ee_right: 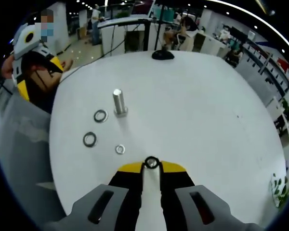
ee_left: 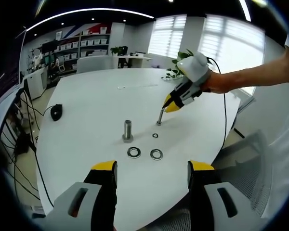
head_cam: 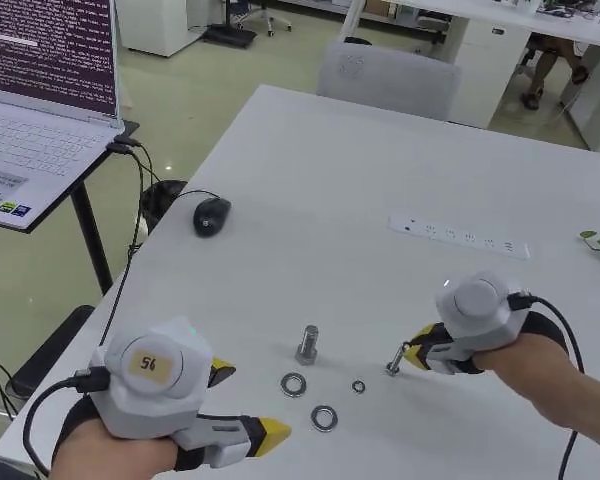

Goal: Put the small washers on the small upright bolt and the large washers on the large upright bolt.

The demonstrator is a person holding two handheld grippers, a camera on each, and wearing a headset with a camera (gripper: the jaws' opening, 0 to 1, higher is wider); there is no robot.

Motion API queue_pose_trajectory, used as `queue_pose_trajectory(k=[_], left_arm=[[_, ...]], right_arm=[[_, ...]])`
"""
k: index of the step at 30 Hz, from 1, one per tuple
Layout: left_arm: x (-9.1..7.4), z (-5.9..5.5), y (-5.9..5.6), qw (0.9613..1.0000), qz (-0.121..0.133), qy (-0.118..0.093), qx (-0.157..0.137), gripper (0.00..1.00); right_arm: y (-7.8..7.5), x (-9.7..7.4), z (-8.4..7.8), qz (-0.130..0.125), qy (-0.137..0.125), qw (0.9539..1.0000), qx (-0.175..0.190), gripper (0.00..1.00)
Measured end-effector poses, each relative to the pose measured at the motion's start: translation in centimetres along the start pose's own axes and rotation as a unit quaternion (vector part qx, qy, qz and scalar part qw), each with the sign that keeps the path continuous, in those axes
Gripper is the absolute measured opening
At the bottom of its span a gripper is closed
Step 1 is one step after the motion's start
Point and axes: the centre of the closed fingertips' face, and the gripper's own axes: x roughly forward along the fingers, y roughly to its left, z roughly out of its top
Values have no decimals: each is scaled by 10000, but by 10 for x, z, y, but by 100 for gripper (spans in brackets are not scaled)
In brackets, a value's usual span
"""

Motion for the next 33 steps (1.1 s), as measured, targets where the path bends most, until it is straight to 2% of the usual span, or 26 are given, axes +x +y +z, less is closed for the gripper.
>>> queue_pose_trajectory(k=[9, 33], left_arm=[[-1, -3, 1, 10000, 11, 4, -27, 58], [0, -1, 1, 10000, -4, -2, -23, 58]], right_arm=[[1, 3, -1, 62, 86, 9999, -45, 13], [1, 9, 0, 134, 232, 9996, -93, 14]])
